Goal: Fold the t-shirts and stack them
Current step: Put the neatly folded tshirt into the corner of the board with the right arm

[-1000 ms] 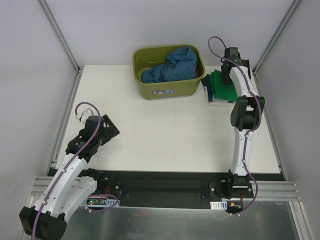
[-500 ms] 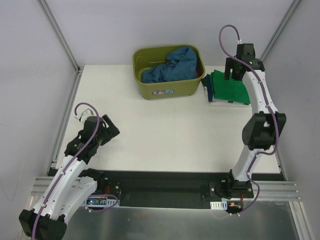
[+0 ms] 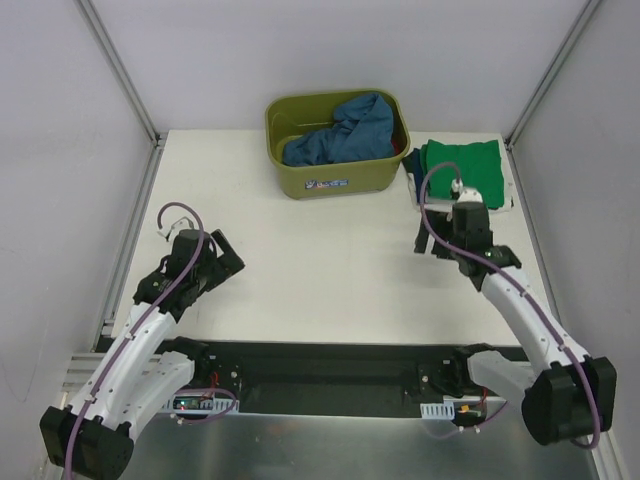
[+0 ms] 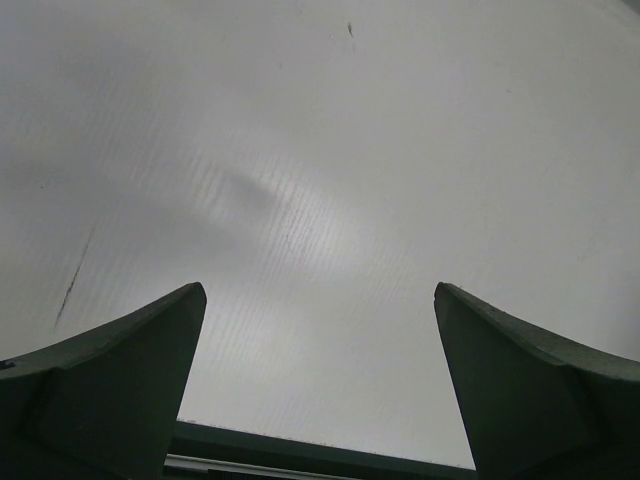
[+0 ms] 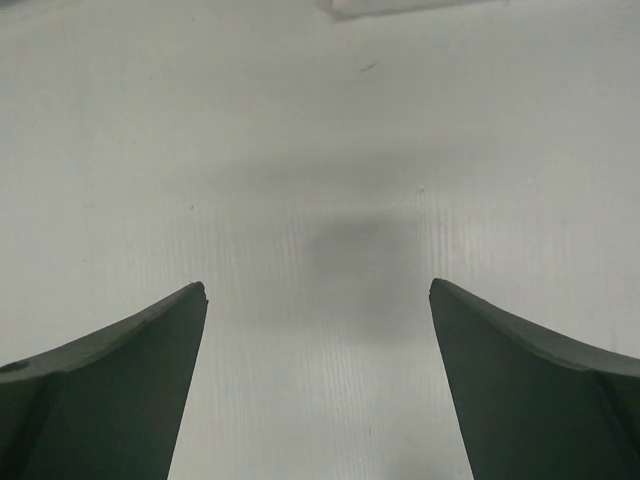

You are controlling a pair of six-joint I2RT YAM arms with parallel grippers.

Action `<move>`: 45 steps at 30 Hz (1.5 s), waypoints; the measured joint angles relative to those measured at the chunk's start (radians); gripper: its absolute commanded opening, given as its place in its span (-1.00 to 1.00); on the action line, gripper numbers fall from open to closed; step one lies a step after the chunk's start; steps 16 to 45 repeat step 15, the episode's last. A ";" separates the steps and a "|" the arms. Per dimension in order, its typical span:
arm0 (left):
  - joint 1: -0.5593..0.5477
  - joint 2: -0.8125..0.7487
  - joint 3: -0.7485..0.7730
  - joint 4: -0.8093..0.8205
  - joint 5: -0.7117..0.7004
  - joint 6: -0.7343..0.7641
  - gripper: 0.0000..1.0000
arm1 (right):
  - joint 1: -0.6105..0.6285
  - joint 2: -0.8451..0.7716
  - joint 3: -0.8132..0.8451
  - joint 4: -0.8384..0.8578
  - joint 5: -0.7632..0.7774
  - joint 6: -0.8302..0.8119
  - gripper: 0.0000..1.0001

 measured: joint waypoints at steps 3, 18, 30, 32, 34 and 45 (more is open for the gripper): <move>0.000 -0.006 -0.005 0.008 0.012 0.000 0.99 | 0.035 -0.114 -0.201 0.054 -0.009 0.044 0.93; 0.000 -0.102 -0.076 0.009 0.013 -0.001 0.99 | 0.042 -0.404 -0.462 0.130 -0.005 0.115 0.93; 0.000 -0.102 -0.076 0.009 0.013 -0.001 0.99 | 0.042 -0.404 -0.462 0.130 -0.005 0.115 0.93; 0.000 -0.102 -0.076 0.009 0.013 -0.001 0.99 | 0.042 -0.404 -0.462 0.130 -0.005 0.115 0.93; 0.000 -0.102 -0.076 0.009 0.013 -0.001 0.99 | 0.042 -0.404 -0.462 0.130 -0.005 0.115 0.93; 0.000 -0.102 -0.076 0.009 0.013 -0.001 0.99 | 0.042 -0.404 -0.462 0.130 -0.005 0.115 0.93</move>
